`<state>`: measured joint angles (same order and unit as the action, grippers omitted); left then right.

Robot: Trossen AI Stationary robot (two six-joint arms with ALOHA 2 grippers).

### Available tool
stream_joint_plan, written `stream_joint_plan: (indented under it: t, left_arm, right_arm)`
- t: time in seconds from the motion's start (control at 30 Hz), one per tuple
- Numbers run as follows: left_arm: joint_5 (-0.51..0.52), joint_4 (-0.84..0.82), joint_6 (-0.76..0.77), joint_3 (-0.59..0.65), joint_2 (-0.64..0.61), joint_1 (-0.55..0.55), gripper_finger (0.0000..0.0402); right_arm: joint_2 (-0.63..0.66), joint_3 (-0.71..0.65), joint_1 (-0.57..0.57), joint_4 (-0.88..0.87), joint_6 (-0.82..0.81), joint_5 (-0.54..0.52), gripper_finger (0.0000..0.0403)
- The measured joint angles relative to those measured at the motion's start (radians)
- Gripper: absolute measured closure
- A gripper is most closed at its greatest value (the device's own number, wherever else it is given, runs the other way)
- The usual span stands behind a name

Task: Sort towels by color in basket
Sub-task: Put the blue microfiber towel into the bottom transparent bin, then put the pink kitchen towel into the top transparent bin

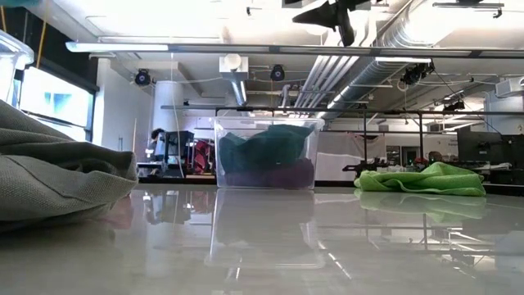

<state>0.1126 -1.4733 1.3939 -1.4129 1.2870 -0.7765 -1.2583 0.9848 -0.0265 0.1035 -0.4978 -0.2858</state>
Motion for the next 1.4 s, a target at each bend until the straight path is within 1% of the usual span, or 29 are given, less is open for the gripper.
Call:
stream_joint_plan:
  t: [0.1,0.27,0.33,0.43,0.53,0.67,0.77,0.83,0.9,0.97,1.1,1.17,1.2,1.23,1.3,1.4]
  left_arm:
    - [-0.021,0.070,0.098,0.076,0.011,-0.064,0.0387]
    - [-0.049,0.157,0.147,0.197,0.027,-0.095,0.0369]
    - [-0.103,0.204,0.155,0.241,0.026,-0.095,0.0350]
    - [-0.211,0.249,0.209,0.289,0.027,-0.097,0.0308]
    - [-0.302,0.275,0.218,0.294,0.022,-0.098,0.0262]
    - [-0.376,0.269,0.198,0.250,-0.010,-0.085,0.0208]
    - [-0.397,0.266,0.185,0.203,-0.043,-0.067,0.0181]
    - [-0.395,0.262,0.194,0.176,-0.070,-0.049,0.0171]
    - [-0.365,0.251,0.216,0.160,-0.096,-0.027,0.0167]
    - [-0.281,0.250,0.233,0.158,-0.119,0.001,0.0167]
    - [-0.010,0.266,0.231,0.158,-0.157,0.068,0.0175]
    - [0.126,0.272,0.182,0.157,-0.164,0.113,0.0180]
    - [0.183,0.271,0.149,0.157,-0.164,0.139,0.0182]
    - [0.219,0.271,0.110,0.157,-0.164,0.169,0.0185]
    - [0.221,0.264,0.018,0.157,-0.159,0.241,0.0189]
    - [0.172,0.197,-0.070,0.157,-0.136,0.361,0.0195]
  right_arm:
    - [0.000,0.000,-0.011,0.010,-0.044,0.001,0.0245]
    - [0.001,0.000,-0.014,0.010,-0.020,0.027,0.0245]
    - [0.001,0.000,-0.014,0.008,-0.020,0.028,0.0245]
    - [0.001,0.000,-0.014,-0.003,-0.018,0.027,0.0245]
    - [0.001,0.000,-0.015,-0.019,-0.018,0.027,0.0245]
    - [0.001,0.000,-0.007,-0.052,-0.021,0.028,0.0245]
    - [0.001,0.000,0.001,-0.063,-0.025,0.028,0.0245]
    - [0.001,0.000,0.003,-0.064,-0.025,0.028,0.0245]
    - [0.001,0.000,0.003,-0.067,-0.025,0.028,0.0245]
    - [0.001,0.000,0.003,-0.068,-0.025,0.028,0.0245]
    - [0.001,0.000,0.003,-0.076,-0.044,0.034,0.0245]
    - [0.001,0.000,0.003,-0.080,-0.050,0.046,0.0245]
    - [0.001,0.000,0.003,-0.082,-0.052,0.052,0.0245]
    - [0.001,0.000,0.003,-0.086,-0.052,0.054,0.0245]
    - [0.001,0.000,0.003,-0.088,-0.052,0.054,0.0245]
    - [0.001,0.000,0.003,-0.087,-0.052,0.054,0.0245]
